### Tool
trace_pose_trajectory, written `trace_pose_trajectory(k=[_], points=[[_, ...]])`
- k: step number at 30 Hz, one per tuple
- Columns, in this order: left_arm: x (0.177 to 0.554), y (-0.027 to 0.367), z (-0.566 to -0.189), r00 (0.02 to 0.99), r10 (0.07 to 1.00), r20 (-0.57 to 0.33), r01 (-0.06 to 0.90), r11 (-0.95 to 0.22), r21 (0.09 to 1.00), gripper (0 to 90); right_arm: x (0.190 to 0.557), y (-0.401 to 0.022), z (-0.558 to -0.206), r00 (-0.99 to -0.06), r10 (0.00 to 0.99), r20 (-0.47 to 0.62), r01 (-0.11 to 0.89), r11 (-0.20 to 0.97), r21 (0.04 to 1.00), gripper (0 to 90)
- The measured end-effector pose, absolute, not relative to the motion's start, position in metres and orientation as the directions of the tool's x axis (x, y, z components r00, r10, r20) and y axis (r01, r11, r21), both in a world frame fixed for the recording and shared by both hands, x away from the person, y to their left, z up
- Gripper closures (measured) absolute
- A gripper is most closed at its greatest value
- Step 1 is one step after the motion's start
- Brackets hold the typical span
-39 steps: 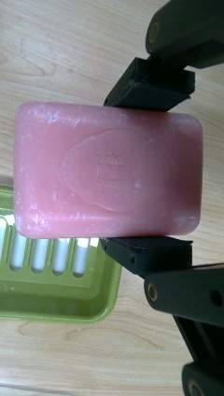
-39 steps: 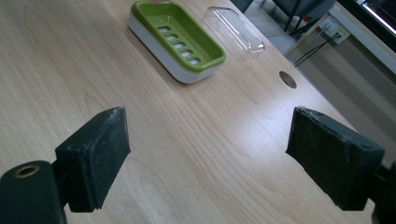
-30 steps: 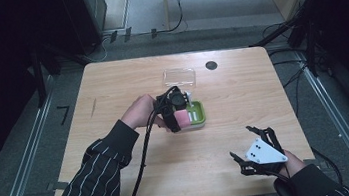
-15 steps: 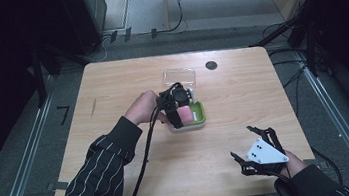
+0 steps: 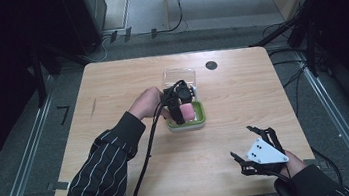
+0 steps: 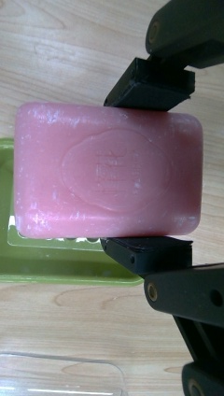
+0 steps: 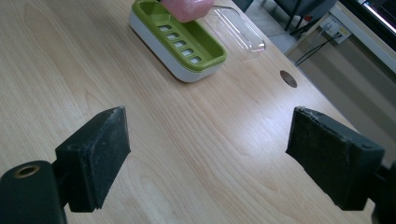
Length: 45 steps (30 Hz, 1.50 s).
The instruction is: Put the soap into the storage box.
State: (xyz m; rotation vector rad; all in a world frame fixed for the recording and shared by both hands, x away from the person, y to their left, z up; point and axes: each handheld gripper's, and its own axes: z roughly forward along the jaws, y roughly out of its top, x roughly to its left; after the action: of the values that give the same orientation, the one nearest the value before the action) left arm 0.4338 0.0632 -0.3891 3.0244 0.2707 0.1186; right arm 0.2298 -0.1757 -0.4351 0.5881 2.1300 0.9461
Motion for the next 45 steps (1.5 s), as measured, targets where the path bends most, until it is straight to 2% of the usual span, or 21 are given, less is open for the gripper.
trace_pose_trajectory(k=[45], points=[[0.461,0.052,-0.431,0.991,0.085,0.1,0.077,-0.994,0.077,38.5,0.229,-0.176,-0.435,-0.633,0.646,-0.427,0.117,0.625,0.772,13.3]])
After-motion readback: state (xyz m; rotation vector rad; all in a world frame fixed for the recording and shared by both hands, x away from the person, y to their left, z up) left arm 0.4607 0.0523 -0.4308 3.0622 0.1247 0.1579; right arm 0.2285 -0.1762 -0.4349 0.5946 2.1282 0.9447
